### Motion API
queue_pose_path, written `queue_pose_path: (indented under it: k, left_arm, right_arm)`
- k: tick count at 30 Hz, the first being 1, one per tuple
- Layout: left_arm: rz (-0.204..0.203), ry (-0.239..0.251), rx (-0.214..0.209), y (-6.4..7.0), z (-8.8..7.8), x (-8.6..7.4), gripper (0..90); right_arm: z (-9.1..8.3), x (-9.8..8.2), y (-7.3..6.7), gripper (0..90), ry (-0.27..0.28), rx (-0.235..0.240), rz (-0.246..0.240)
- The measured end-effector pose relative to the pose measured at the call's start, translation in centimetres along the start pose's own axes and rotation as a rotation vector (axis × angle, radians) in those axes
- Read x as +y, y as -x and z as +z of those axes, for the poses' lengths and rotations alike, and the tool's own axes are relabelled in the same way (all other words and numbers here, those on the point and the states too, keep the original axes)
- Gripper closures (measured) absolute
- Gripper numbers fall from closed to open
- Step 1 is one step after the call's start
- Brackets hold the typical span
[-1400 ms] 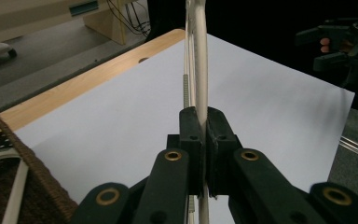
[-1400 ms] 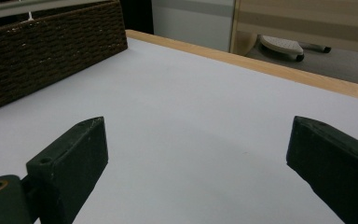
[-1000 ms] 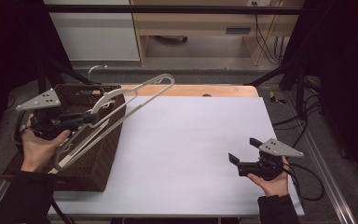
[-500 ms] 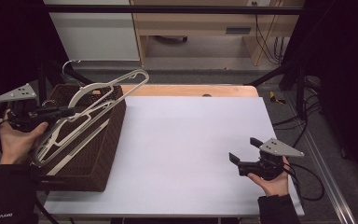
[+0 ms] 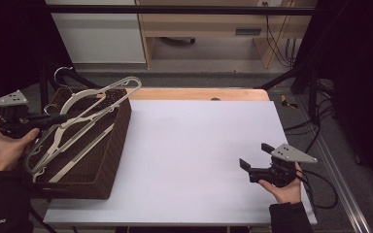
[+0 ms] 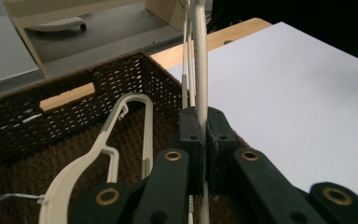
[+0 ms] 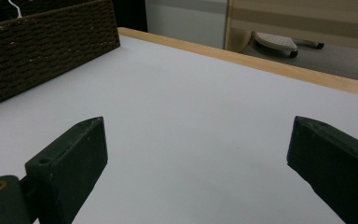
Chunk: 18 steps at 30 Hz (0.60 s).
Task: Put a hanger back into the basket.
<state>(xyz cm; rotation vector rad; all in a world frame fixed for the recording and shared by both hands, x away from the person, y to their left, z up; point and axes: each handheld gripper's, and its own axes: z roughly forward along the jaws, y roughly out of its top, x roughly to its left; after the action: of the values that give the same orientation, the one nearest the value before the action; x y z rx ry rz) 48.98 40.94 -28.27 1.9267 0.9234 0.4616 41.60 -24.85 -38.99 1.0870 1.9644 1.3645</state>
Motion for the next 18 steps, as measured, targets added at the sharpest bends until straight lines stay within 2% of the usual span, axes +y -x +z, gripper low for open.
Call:
queue_pose_path:
  k: [4,11,18]
  left_arm:
    - [-0.008,0.000,-0.001,-0.8,-0.4,-0.7,86.8]
    - [-0.026,-0.006,0.021,-1.9,-1.0,-1.4,86.8]
    - [-0.072,-0.006,0.045,-3.0,-1.3,-2.6,86.8]
  right_arm:
    - [0.0,0.0,0.1,5.2,-0.003,-0.003,0.001]
    - [0.0,0.0,0.1,5.1,-0.005,-0.002,-0.002]
    - [-0.1,0.0,0.2,5.1,-0.002,-0.007,0.001]
